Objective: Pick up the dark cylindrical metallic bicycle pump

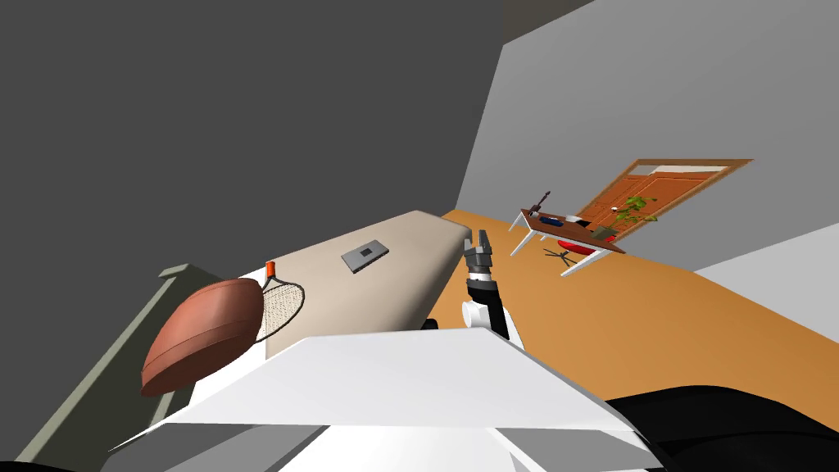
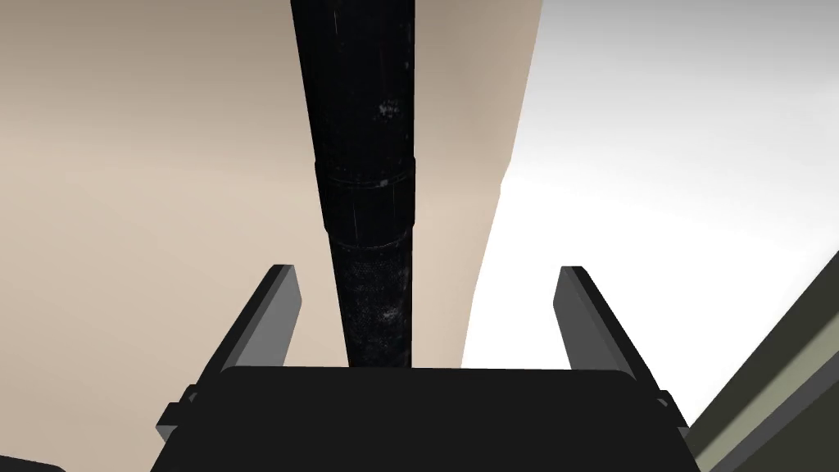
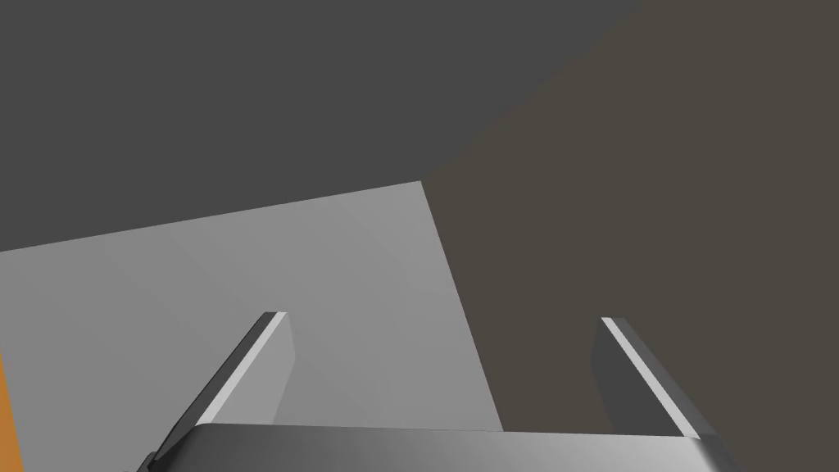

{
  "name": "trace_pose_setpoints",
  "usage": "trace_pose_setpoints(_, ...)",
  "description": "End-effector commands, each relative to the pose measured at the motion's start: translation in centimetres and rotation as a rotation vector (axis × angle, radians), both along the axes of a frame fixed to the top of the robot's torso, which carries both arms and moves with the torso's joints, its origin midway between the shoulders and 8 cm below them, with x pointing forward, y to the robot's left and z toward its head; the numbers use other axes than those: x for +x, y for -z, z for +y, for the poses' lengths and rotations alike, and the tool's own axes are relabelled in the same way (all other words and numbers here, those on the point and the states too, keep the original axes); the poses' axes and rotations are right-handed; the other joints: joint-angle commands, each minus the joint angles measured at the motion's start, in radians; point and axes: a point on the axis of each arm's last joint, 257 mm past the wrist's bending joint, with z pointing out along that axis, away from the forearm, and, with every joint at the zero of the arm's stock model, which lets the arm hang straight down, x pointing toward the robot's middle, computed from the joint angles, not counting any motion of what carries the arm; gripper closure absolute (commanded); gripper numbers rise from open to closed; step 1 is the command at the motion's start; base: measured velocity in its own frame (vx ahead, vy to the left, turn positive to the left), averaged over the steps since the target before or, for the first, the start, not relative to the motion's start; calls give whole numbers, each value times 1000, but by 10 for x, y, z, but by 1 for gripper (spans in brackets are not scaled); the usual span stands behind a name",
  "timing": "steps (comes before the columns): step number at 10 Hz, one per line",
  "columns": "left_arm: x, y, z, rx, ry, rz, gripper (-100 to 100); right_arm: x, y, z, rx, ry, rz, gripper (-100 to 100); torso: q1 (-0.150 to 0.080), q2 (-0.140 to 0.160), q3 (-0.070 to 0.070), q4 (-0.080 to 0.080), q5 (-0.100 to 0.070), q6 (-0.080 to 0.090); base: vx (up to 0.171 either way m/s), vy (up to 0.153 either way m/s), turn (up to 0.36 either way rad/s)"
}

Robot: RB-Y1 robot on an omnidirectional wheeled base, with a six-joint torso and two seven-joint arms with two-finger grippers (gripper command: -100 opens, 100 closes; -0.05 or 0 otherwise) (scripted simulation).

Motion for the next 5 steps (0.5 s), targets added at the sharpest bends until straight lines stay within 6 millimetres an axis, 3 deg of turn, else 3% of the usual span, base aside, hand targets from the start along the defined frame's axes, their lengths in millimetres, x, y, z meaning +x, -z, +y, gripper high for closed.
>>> trace_pose_setpoints(1,-15,0,2,-11,4,45,-100,0,0,0,0,0,0,0,0,0,0,0,0,0,26,-6,-99)
trace_pose_setpoints(2,-23,0,3,-16,6,66,-100,0,0,0,0,0,0,0,1,-8,0,0,0,0,31,-9,-87)
trace_pose_setpoints(3,-18,0,3,-12,4,50,-100,0,0,0,0,0,0,0,1,-16,0,0,0,0,8,-2,-14)
trace_pose_setpoints(4,-19,0,3,-13,5,54,0,0,0,0,0,0,0,0,1,-19,-1,-1,0,0,0,0,0)
trace_pose_setpoints(5,-10,10,-3,-13,-1,34,-100,0,0,0,0,0,0,0,1,-19,-1,-1,0,0,-68,18,-32)
